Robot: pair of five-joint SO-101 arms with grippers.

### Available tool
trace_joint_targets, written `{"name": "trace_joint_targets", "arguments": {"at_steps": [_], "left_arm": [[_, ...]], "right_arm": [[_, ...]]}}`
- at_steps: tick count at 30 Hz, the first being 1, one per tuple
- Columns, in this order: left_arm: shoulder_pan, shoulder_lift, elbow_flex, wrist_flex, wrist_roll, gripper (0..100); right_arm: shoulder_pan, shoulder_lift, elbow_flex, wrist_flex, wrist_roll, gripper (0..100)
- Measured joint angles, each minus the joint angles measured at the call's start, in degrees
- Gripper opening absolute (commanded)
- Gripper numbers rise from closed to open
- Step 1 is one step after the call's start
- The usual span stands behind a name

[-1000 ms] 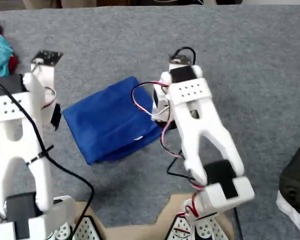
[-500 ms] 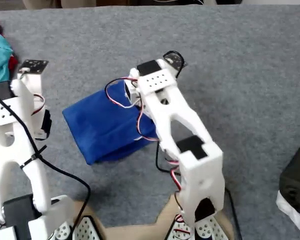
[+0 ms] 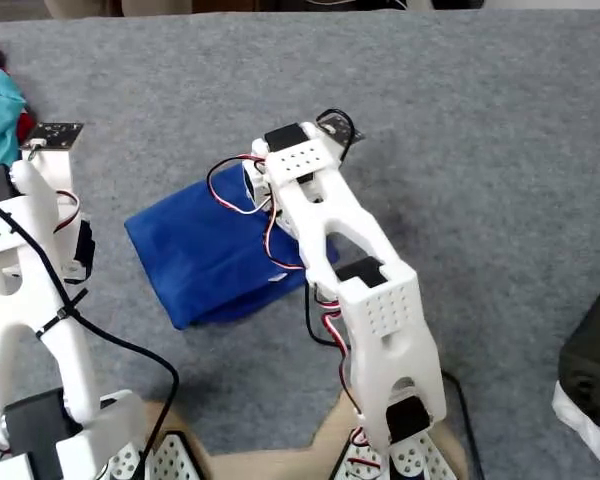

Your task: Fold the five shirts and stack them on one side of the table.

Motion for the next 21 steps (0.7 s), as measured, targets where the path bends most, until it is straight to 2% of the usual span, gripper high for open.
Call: {"name": "trace_joint_targets", "arguments": {"at_steps": [2, 21], "left_arm": [[0.0, 0.0, 0.0, 0.0, 0.0, 2], [0.0, -0.5, 0.0, 0.0, 0.0, 2]], "right_arm": [[0.0, 0.0, 0.0, -0.1, 0.2, 37.8], [-1.1, 5.1, -3.5, -1.6, 0.4, 36.9]]}}
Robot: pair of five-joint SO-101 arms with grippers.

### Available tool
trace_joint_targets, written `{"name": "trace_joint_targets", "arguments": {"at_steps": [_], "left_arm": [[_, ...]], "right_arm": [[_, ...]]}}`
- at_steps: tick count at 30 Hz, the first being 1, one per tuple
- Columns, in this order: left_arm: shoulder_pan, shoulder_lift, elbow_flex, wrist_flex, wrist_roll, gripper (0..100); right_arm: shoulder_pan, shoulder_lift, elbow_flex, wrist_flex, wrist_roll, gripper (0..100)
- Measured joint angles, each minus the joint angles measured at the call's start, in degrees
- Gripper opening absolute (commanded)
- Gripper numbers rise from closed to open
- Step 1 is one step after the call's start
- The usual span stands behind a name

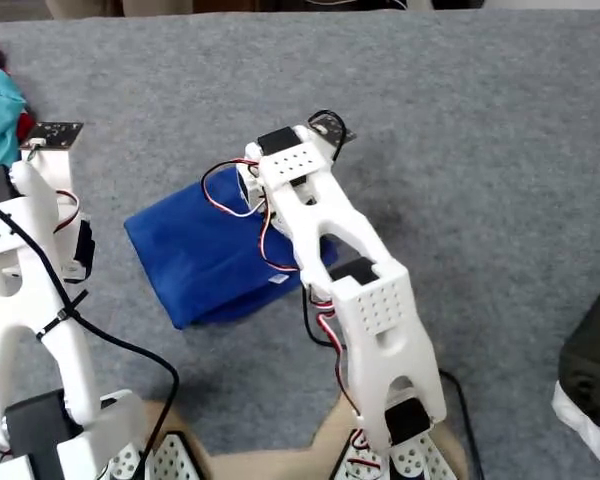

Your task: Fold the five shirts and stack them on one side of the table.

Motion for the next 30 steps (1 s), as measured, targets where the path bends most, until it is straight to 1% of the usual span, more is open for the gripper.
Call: {"name": "trace_joint_targets", "arguments": {"at_steps": [2, 7, 9, 13, 15, 21, 25, 30], "left_arm": [[0.0, 0.0, 0.0, 0.0, 0.0, 2], [0.0, 0.0, 0.0, 0.0, 0.0, 2], [0.0, 0.0, 0.0, 0.0, 0.0, 2], [0.0, 0.0, 0.0, 0.0, 0.0, 2], [0.0, 0.0, 0.0, 0.0, 0.0, 2], [-0.2, 0.0, 0.0, 0.0, 0.0, 2], [-0.2, 0.0, 0.0, 0.0, 0.0, 2], [-0.2, 0.0, 0.0, 0.0, 0.0, 2]], "right_arm": [[-0.1, 0.6, -1.1, 0.3, 0.0, 32.7], [-0.1, 1.3, -2.7, 2.0, 0.0, 9.0], [-0.1, 1.3, -2.8, 2.9, 0.0, 1.8], [-0.1, 1.3, -3.0, 4.7, 0.0, 2.6], [0.0, 1.3, -3.3, 5.5, 0.0, 0.6], [0.8, 1.8, -4.7, 7.2, 0.0, 0.5], [2.9, 3.1, -10.2, 11.0, 0.5, 0.4], [5.3, 3.4, -20.8, 16.7, 5.4, 0.4]]}}
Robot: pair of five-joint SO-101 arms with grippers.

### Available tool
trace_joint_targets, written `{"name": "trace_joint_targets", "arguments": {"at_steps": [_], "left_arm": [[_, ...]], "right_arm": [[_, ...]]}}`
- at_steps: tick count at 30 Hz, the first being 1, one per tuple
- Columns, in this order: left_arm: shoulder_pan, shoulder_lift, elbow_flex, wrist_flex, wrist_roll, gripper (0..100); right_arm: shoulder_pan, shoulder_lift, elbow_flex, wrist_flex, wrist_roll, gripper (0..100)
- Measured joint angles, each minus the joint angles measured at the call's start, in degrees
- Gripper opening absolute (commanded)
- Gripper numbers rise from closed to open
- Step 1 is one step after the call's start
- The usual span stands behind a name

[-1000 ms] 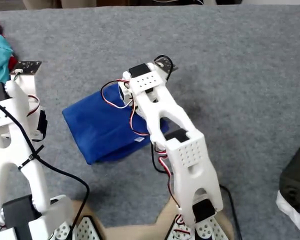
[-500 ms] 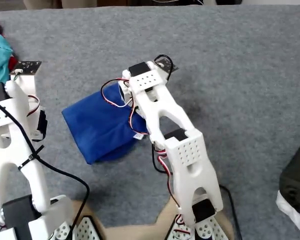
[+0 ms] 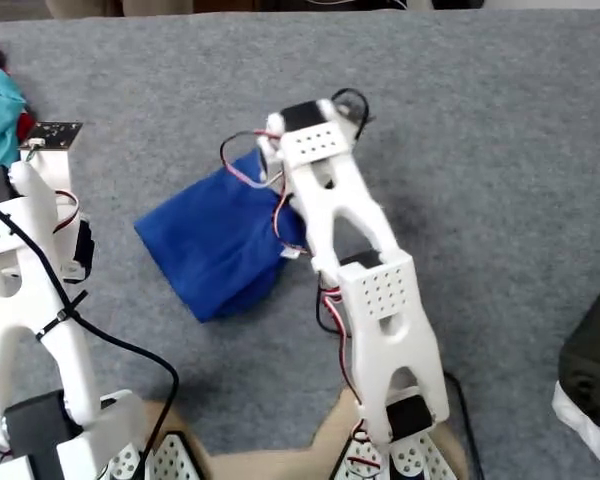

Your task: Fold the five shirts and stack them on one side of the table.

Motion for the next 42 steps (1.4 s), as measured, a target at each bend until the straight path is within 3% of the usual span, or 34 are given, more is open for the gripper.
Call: {"name": "trace_joint_targets", "arguments": {"at_steps": [6, 13, 34, 42], "left_arm": [[-1.0, 0.0, 0.0, 0.0, -1.9, 2], [-6.0, 0.0, 0.0, 0.0, -5.9, 2], [-6.7, 0.0, -0.5, 0.0, -7.3, 2], [-2.7, 0.0, -2.5, 0.1, -7.3, 2]], "right_arm": [[5.2, 0.0, -8.5, 1.8, 3.9, 0.4], [16.1, 0.0, -10.9, 1.8, 9.7, 0.4], [65.2, -11.2, -10.9, 1.9, 33.4, 0.4], [78.1, -12.4, -10.9, 2.1, 40.0, 0.4]]}}
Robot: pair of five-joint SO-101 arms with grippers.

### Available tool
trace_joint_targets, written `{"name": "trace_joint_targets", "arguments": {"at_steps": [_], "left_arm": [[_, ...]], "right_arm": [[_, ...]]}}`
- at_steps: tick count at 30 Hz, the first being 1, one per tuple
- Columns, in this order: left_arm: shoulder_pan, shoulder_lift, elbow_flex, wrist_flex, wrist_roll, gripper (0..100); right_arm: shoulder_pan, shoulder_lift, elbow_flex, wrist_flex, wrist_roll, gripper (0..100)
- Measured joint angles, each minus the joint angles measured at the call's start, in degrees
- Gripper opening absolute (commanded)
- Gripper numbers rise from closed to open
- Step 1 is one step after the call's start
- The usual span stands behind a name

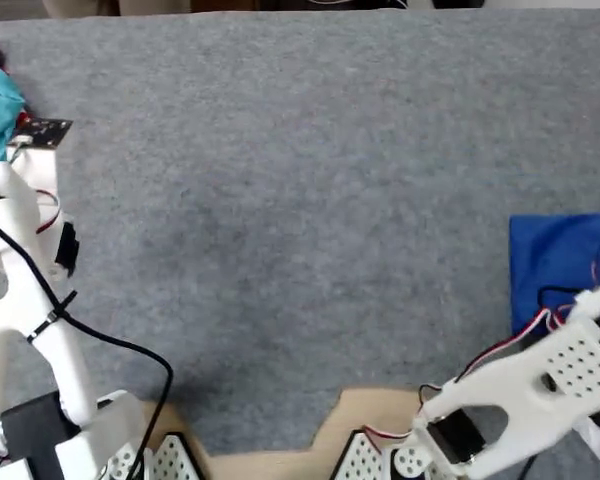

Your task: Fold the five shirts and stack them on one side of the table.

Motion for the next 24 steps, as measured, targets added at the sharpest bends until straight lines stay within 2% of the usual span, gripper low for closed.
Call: {"name": "trace_joint_targets", "arguments": {"at_steps": [8, 14, 24], "left_arm": [[3.2, 0.0, -0.1, 0.0, 0.0, 2], [4.7, 0.0, -0.1, 0.0, 0.0, 2], [5.3, 0.0, -0.3, 0.0, 0.0, 2]], "right_arm": [[8.0, -5.4, -0.9, 0.0, 2.1, 0.5], [11.2, -12.1, -0.3, 0.1, 3.1, 0.5], [18.1, -18.3, 15.9, 0.1, 5.1, 0.5]]}}
